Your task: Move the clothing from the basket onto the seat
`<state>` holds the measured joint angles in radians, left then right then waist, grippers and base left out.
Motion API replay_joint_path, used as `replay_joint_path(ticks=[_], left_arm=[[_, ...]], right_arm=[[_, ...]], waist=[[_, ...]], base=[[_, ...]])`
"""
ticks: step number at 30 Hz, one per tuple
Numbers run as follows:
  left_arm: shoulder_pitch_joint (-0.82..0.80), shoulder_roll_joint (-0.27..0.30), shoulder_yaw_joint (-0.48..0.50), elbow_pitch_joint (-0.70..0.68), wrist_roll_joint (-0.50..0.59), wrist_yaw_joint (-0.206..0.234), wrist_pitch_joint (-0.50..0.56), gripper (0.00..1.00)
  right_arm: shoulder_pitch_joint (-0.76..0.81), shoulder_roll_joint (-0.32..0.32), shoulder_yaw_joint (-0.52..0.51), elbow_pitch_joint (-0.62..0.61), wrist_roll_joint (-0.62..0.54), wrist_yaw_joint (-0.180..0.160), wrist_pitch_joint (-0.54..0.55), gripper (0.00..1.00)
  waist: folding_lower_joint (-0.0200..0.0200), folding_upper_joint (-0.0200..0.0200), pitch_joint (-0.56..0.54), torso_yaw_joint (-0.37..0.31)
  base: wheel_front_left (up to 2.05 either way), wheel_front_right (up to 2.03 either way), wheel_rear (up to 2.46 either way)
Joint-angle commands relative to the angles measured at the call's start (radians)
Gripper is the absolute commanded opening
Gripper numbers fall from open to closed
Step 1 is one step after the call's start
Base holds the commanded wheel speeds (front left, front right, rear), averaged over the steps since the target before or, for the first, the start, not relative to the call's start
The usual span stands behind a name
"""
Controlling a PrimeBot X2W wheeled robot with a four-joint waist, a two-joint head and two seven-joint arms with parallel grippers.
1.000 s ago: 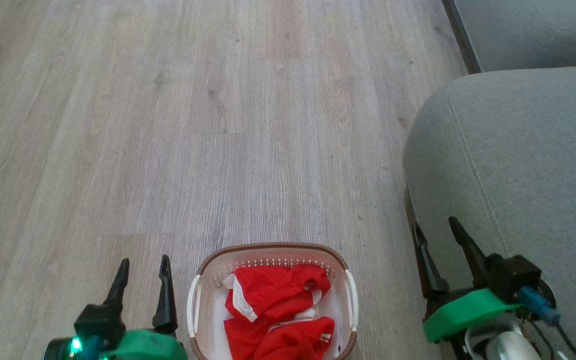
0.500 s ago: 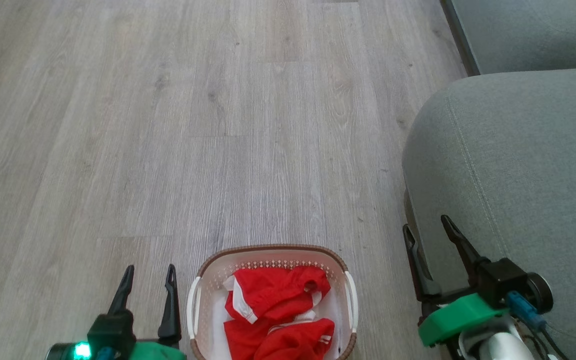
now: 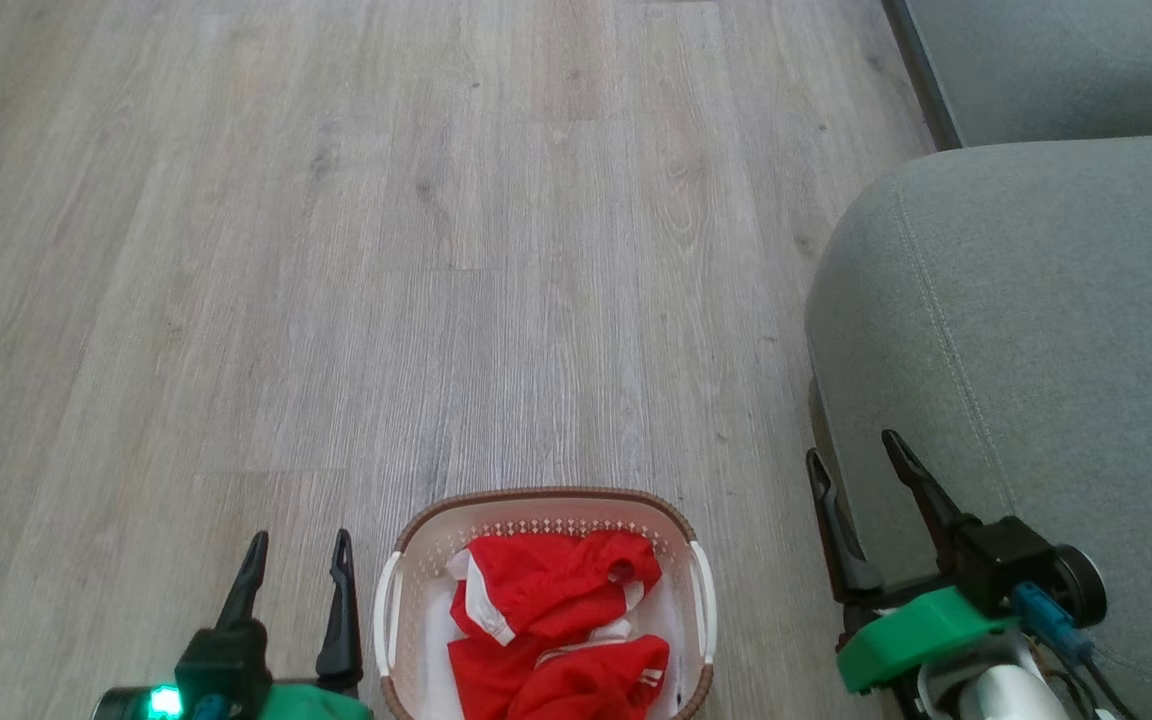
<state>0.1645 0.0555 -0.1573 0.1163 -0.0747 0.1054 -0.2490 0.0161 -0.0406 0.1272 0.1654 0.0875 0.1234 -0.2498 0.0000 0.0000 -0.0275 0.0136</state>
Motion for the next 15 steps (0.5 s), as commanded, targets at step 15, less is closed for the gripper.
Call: replay_joint_path(ticks=[15], left_arm=[[-0.042, -0.005, 0.021, -0.022, -0.001, -0.009, -0.013, 1.00]], right_arm=[[-0.021, -0.010, 0.002, -0.052, -0.004, 0.007, -0.012, 1.00]], waist=[[0.0000, 0.0000, 0.033, 0.005]], base=[[0.00, 0.00, 0.00]])
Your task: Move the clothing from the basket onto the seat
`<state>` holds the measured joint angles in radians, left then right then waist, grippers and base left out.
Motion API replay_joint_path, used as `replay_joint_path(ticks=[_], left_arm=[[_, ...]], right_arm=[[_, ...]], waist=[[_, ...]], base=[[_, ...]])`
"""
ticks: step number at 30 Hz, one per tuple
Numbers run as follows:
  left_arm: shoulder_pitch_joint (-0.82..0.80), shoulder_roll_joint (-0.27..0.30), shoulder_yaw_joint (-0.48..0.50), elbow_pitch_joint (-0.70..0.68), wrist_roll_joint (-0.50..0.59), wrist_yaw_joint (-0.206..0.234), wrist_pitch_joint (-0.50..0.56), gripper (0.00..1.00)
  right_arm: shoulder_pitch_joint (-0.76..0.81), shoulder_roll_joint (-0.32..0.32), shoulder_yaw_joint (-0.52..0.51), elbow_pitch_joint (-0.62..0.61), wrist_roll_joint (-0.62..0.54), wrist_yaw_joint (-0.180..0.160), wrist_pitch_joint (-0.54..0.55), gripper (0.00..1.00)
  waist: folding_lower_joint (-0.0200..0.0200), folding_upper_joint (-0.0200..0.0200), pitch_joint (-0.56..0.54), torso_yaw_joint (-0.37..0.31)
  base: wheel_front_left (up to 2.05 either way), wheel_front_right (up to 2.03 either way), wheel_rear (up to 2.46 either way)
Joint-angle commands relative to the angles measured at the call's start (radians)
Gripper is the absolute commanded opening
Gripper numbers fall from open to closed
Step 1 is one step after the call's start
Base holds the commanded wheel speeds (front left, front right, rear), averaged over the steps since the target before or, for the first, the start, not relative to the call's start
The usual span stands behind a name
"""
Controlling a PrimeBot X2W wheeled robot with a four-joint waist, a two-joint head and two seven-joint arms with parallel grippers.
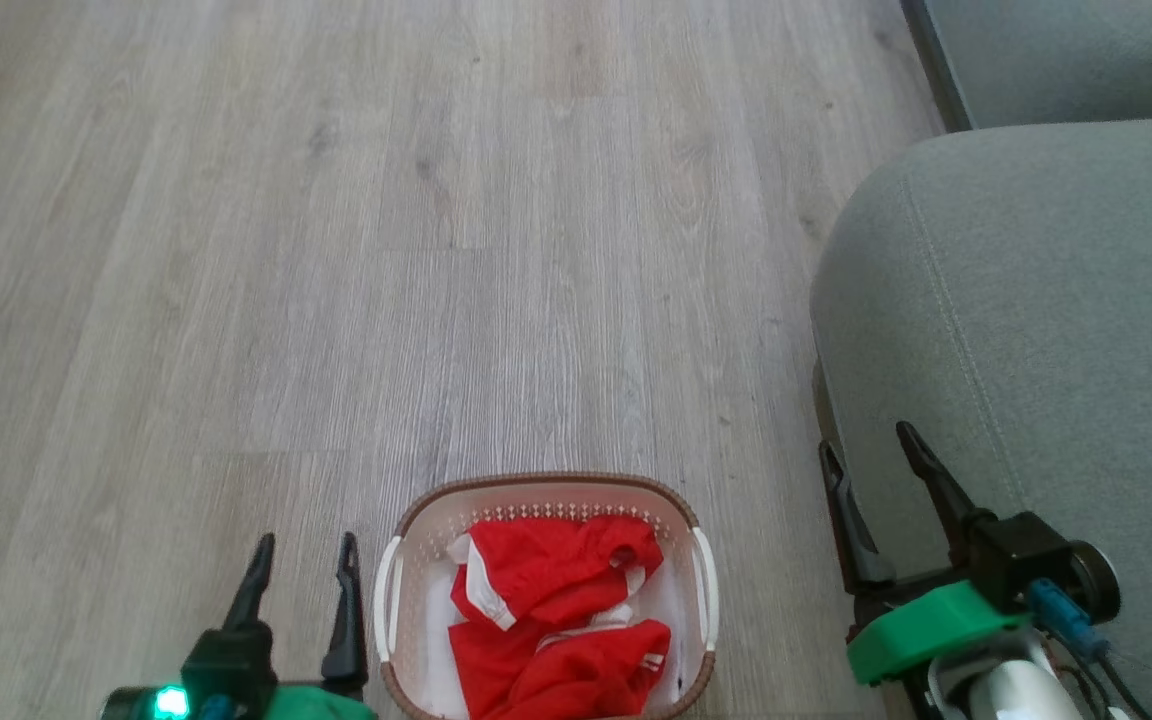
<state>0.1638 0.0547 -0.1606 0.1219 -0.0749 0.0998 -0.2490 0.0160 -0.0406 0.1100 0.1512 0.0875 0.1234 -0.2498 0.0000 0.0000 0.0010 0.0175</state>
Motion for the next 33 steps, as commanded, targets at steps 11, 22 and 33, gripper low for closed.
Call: replay_joint_path(ticks=[11, 22, 33], left_arm=[[-0.181, -0.004, -0.050, 0.061, 0.023, -0.041, -0.013, 1.00], [-0.467, -0.004, -0.178, 0.324, 0.061, -0.072, -0.013, 1.00], [-0.702, -0.004, -0.309, 0.606, 0.100, -0.097, -0.013, 1.00]], right_arm=[[-0.090, -0.010, -0.050, -0.100, -0.004, 0.007, -0.012, 1.00], [-0.261, -0.010, -0.108, -0.205, -0.021, 0.007, -0.012, 1.00], [-0.387, -0.010, -0.129, -0.276, 0.000, 0.007, -0.012, 1.00]], waist=[[0.0000, 0.0000, 0.189, 0.000], [0.0000, 0.0000, 0.524, -0.051], [0.0000, 0.0000, 0.737, -0.121]], base=[[0.00, 0.00, 0.00], [0.00, 0.00, 0.00], [0.00, 0.00, 0.00]])
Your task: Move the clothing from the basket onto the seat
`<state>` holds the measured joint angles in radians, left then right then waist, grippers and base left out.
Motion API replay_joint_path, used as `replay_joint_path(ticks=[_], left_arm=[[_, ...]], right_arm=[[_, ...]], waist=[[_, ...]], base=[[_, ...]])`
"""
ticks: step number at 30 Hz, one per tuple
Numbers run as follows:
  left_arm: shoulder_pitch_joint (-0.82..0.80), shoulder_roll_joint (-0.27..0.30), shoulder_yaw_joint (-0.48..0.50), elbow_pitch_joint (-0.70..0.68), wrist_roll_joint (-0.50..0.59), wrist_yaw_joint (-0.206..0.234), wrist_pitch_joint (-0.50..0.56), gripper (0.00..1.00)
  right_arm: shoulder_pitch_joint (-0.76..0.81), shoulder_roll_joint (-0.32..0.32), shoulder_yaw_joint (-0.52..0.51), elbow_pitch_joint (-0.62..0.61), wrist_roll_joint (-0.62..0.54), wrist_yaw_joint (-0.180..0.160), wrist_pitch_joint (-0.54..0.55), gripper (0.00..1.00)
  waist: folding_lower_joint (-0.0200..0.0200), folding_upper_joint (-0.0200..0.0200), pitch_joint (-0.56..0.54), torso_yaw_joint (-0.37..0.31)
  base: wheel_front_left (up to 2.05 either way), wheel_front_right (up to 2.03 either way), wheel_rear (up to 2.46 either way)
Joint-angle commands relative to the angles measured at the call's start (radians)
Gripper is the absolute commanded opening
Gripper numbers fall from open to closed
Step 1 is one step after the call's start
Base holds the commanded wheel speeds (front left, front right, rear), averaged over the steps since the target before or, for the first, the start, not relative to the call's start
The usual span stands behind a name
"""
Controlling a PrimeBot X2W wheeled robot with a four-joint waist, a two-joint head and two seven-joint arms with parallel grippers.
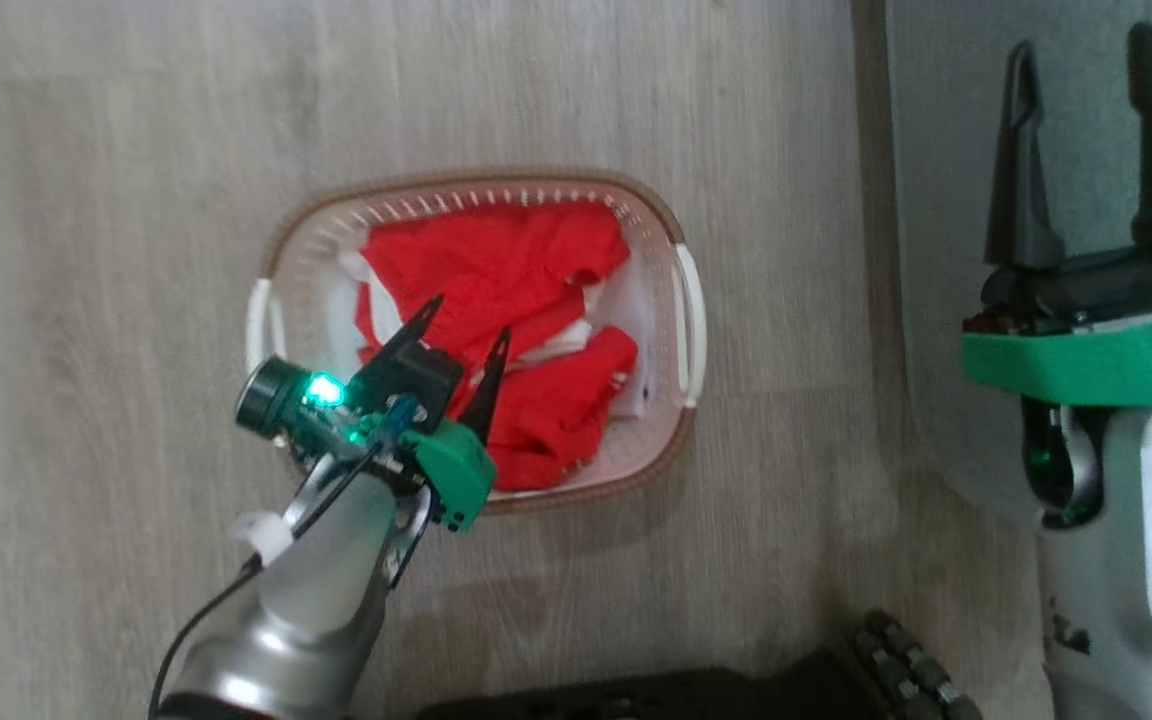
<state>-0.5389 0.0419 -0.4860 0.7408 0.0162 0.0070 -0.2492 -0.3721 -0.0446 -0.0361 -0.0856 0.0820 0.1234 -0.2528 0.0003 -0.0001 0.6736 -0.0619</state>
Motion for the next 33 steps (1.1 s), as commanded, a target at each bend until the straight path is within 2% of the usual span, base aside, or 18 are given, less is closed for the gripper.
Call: replay_joint_path(ticks=[1, 8, 11, 19, 22, 23, 24, 26, 33], left_arm=[[-0.016, 0.008, 0.004, 0.008, 0.009, -0.004, -0.013, 1.00], [-0.135, 0.008, -0.061, 0.179, 0.036, 0.006, -0.013, 1.00], [-0.164, 0.011, -0.067, 0.211, 0.042, 0.012, -0.013, 1.00], [-0.243, 0.043, -0.065, 0.319, 0.042, 0.064, -0.013, 1.00], [-0.260, 0.047, -0.064, 0.374, 0.035, 0.070, -0.013, 1.00], [-0.263, 0.046, -0.063, 0.389, 0.031, 0.070, -0.013, 0.97], [-0.266, 0.046, -0.062, 0.400, 0.027, 0.069, -0.013, 0.61], [-0.267, 0.044, -0.060, 0.411, 0.016, 0.064, -0.013, 0.00], [-0.227, 0.034, -0.058, 0.336, -0.022, 0.048, -0.013, 0.00]], right_arm=[[-0.006, -0.006, 0.017, -0.044, 0.009, 0.007, -0.009, 1.00], [-0.047, -0.006, 0.025, -0.081, 0.039, 0.007, -0.009, 1.00], [-0.056, -0.006, 0.029, -0.089, 0.045, 0.007, -0.009, 1.00], [-0.076, -0.006, 0.038, -0.116, 0.066, 0.007, -0.009, 1.00], [-0.077, -0.006, 0.042, -0.116, 0.072, 0.007, -0.009, 1.00], [-0.076, -0.006, 0.043, -0.114, 0.074, 0.007, -0.009, 1.00], [-0.076, -0.006, 0.044, -0.113, 0.076, 0.007, -0.009, 1.00], [-0.074, -0.006, 0.044, -0.110, 0.079, 0.007, -0.009, 1.00], [-0.063, -0.006, 0.044, -0.087, 0.078, 0.007, -0.009, 1.00]], waist=[[-0.0003, 0.0001, 0.078, -0.049], [-0.0003, 0.0001, 0.164, -0.096], [-0.0003, 0.0001, 0.183, -0.107], [-0.0003, 0.0001, 0.227, -0.136], [-0.0003, 0.0001, 0.229, -0.143], [-0.0003, 0.0001, 0.228, -0.145], [-0.0003, 0.0001, 0.226, -0.146], [-0.0003, 0.0001, 0.221, -0.146], [-0.0003, 0.0001, 0.171, -0.133]], base=[[0.00, 0.00, 0.00], [0.00, 0.00, 0.00], [0.00, 0.00, 0.00], [0.00, 0.00, 0.00], [0.00, 0.00, 0.00], [0.00, 0.00, 0.00], [0.00, 0.00, 0.00], [0.00, 0.00, 0.00], [0.00, 0.00, 0.00]])
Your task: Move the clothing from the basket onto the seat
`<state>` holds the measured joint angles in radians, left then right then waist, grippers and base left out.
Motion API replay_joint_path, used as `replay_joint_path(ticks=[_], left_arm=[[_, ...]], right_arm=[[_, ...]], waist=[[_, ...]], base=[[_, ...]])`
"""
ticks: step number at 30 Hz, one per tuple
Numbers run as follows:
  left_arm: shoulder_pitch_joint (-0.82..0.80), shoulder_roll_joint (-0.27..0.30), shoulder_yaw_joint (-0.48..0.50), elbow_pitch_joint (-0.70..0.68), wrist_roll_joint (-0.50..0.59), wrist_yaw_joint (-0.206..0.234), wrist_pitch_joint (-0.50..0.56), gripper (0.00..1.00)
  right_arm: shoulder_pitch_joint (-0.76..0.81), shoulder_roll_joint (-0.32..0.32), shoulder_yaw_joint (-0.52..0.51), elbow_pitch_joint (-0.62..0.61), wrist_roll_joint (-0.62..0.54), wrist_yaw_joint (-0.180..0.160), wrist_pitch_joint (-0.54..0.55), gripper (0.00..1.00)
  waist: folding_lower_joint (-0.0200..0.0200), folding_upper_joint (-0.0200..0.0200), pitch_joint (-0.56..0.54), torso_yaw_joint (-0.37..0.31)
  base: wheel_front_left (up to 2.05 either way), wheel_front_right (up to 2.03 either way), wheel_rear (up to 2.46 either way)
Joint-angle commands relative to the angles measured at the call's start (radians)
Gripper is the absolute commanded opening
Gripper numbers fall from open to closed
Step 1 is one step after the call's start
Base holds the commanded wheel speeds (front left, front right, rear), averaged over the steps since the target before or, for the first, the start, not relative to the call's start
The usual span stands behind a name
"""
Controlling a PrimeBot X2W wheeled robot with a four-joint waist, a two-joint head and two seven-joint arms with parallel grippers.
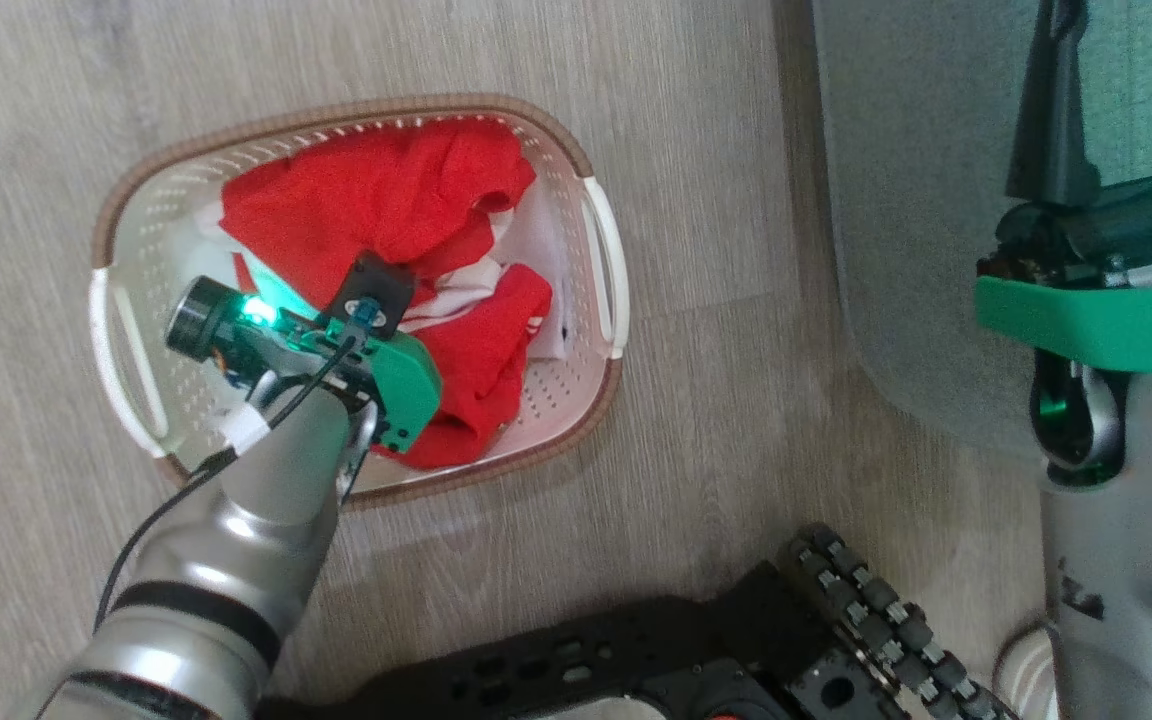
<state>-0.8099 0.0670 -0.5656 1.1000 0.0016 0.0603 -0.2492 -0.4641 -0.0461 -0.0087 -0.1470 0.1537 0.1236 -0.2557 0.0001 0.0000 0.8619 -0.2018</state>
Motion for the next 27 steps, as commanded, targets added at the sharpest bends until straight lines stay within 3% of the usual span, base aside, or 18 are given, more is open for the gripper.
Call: replay_joint_path(ticks=[1, 8, 15, 27], left_arm=[[0.054, 0.006, 0.023, -0.043, -0.014, -0.007, -0.013, 0.00], [0.142, 0.001, 0.040, -0.198, -0.065, -0.025, -0.013, 0.00], [0.274, 0.012, 0.062, -0.368, -0.102, -0.052, -0.013, 0.00], [0.377, 0.009, 0.091, -0.459, -0.150, -0.099, -0.013, 0.00]], right_arm=[[0.031, -0.004, 0.018, -0.020, 0.006, 0.007, -0.006, 1.00], [0.056, -0.004, 0.030, 0.033, 0.000, 0.007, -0.006, 1.00], [0.125, -0.004, 0.033, 0.115, -0.018, 0.007, -0.006, 1.00], [0.286, -0.004, 0.029, 0.220, -0.047, 0.007, -0.006, 1.00]], waist=[[-0.0001, 0.0000, -0.030, 0.010], [-0.0001, 0.0000, -0.159, 0.035], [-0.0001, 0.0000, -0.358, 0.071], [-0.0001, 0.0000, -0.662, 0.130]], base=[[0.00, 0.00, 0.00], [0.00, 0.00, 0.00], [0.00, 0.00, 0.00], [0.00, 0.00, 0.00]])
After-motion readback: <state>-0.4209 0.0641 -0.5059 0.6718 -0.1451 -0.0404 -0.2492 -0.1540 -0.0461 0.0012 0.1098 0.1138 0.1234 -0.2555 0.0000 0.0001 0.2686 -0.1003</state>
